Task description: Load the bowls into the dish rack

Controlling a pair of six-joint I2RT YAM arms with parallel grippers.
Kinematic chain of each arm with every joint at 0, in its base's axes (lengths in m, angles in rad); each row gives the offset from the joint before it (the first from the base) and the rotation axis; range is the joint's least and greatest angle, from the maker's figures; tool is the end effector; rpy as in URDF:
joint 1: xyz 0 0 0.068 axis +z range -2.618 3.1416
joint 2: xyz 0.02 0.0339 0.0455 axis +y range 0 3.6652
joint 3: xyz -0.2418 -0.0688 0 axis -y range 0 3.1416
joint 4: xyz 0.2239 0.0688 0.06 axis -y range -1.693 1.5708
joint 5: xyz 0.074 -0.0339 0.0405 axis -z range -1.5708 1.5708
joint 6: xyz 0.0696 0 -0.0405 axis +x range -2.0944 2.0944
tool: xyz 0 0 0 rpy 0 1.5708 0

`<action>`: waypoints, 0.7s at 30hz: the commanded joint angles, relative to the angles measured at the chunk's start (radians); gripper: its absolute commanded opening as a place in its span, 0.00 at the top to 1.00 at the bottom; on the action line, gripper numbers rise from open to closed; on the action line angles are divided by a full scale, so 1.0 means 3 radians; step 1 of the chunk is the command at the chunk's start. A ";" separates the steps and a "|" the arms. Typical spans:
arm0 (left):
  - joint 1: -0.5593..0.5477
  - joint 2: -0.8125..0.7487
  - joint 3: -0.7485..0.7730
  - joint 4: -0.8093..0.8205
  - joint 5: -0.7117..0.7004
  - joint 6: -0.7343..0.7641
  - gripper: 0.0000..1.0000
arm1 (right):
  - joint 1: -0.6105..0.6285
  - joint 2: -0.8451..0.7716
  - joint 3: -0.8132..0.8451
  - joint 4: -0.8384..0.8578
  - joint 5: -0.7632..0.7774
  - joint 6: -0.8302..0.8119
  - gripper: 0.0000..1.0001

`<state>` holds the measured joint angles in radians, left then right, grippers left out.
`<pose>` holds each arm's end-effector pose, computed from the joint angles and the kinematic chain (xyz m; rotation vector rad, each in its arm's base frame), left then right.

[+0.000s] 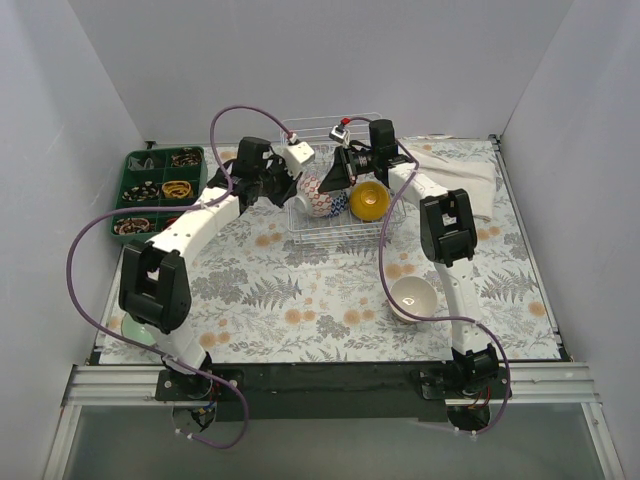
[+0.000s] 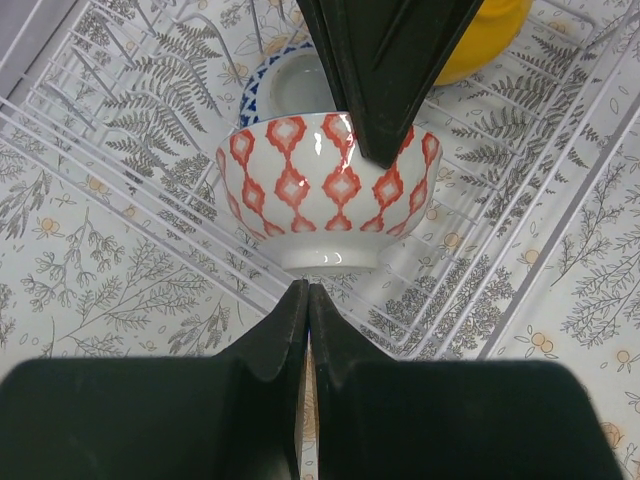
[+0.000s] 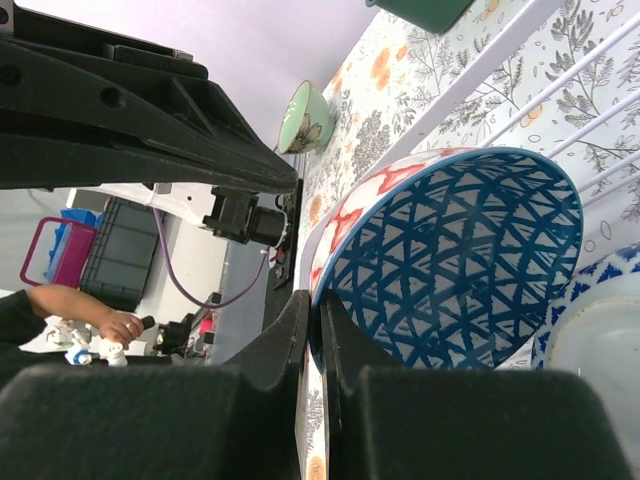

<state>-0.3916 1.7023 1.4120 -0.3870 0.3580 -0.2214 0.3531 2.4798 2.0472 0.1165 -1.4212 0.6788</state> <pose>0.3529 -0.1721 0.2594 0.3926 2.2660 -0.7264 0.4635 0.2442 0.1965 -0.8103 1.9436 1.9764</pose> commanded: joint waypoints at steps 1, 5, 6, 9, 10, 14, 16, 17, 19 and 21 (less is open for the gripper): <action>-0.0029 0.0022 -0.0043 0.0078 -0.0043 -0.0003 1.00 | -0.0037 0.0063 0.0232 0.0246 -0.0115 0.0059 0.99; -0.0040 0.0083 -0.0059 0.0099 -0.0043 -0.0019 1.00 | -0.0047 0.0110 0.0263 0.0276 -0.0110 0.0069 0.99; -0.0050 0.0103 -0.0064 0.0104 -0.0038 -0.0019 1.00 | -0.0047 0.0125 0.0273 0.0276 -0.0105 0.0074 0.99; -0.0075 0.0149 -0.0064 0.0119 -0.0038 -0.0029 1.00 | -0.0052 0.0155 0.0273 0.0281 -0.0100 0.0079 0.99; -0.0085 0.0155 -0.0064 0.0124 -0.0043 -0.0029 1.00 | -0.0062 0.0156 0.0273 0.0286 -0.0105 0.0084 0.99; -0.0091 0.0226 -0.0049 0.0170 -0.0058 -0.0029 1.00 | -0.0067 0.0181 0.0273 0.0286 -0.0100 0.0084 0.99; -0.0096 0.0272 -0.0023 0.0170 -0.0068 -0.0024 1.00 | -0.0067 0.0191 0.0278 0.0286 -0.0100 0.0084 0.99; -0.0096 0.0282 -0.0018 0.0175 -0.0074 -0.0019 1.00 | -0.0072 0.0196 0.0283 0.0286 -0.0095 0.0079 0.99; -0.0101 0.0298 -0.0013 0.0175 -0.0074 -0.0019 1.00 | -0.0077 0.0202 0.0284 0.0292 -0.0090 0.0079 0.99; -0.0101 0.0323 -0.0003 0.0175 -0.0079 -0.0024 1.00 | -0.0078 0.0217 0.0284 0.0292 -0.0090 0.0074 0.99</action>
<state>-0.4160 1.8042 1.3956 -0.3569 0.3450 -0.2287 0.3466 2.5332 2.0727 0.1524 -1.4246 0.7036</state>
